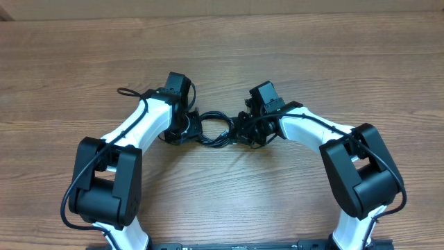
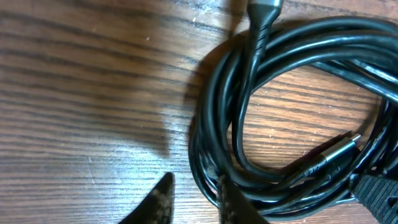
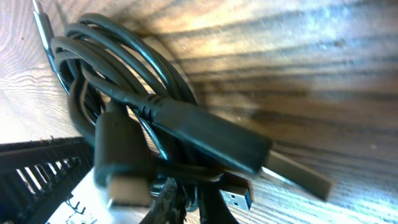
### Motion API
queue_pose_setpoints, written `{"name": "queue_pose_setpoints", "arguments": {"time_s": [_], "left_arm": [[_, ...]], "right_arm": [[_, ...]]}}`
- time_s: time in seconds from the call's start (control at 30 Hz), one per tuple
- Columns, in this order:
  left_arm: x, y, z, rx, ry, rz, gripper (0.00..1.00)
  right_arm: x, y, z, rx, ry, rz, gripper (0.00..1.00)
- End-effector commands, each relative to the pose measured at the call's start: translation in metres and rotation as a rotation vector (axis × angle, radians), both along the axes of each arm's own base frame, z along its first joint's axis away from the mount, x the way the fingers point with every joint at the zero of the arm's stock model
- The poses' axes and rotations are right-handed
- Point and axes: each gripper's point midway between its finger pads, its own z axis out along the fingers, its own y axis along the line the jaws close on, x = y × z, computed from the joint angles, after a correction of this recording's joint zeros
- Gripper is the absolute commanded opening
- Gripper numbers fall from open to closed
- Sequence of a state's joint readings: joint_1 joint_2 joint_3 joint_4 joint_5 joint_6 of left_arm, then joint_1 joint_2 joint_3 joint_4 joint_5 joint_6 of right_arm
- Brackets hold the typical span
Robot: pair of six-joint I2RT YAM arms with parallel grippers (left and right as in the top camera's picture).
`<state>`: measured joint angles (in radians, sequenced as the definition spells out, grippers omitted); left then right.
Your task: Untangle cables
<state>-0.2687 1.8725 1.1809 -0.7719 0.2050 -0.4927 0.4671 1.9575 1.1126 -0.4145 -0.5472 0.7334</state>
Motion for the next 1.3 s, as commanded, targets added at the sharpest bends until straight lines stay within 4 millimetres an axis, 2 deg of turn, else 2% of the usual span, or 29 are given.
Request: {"name": "queue_pose_setpoints", "arguments": {"time_s": [0.0, 0.17, 0.33, 0.53, 0.63, 0.87, 1.0, 1.27], "left_arm": [[0.008, -0.005, 0.001, -0.006, -0.028, -0.027, 0.32], [0.013, -0.006, 0.002, -0.013, -0.049, -0.027, 0.38], [0.014, -0.007, 0.002, -0.015, -0.051, -0.027, 0.39], [0.014, -0.007, 0.002, -0.016, -0.051, -0.027, 0.33], [0.013, -0.007, 0.002, -0.016, -0.048, -0.027, 0.29], [0.015, -0.006, 0.002, -0.010, -0.057, -0.027, 0.30], [0.015, -0.006, 0.002, -0.011, -0.057, -0.027, 0.24], [0.005, -0.004, 0.001, 0.001, -0.016, -0.028, 0.22]], "right_arm": [[-0.005, 0.002, -0.001, 0.002, 0.029, 0.011, 0.04], [-0.009, 0.002, -0.002, -0.004, 0.042, 0.017, 0.04], [-0.017, 0.011, -0.002, -0.005, 0.041, 0.045, 0.05], [-0.021, 0.018, -0.002, -0.005, 0.032, 0.065, 0.05], [-0.018, 0.014, -0.005, -0.030, 0.020, 0.054, 0.05], [-0.017, 0.012, -0.006, -0.044, 0.012, 0.049, 0.06], [-0.016, 0.012, -0.006, -0.048, 0.010, 0.047, 0.06], [-0.015, 0.011, -0.007, -0.057, 0.003, 0.046, 0.13]]}}
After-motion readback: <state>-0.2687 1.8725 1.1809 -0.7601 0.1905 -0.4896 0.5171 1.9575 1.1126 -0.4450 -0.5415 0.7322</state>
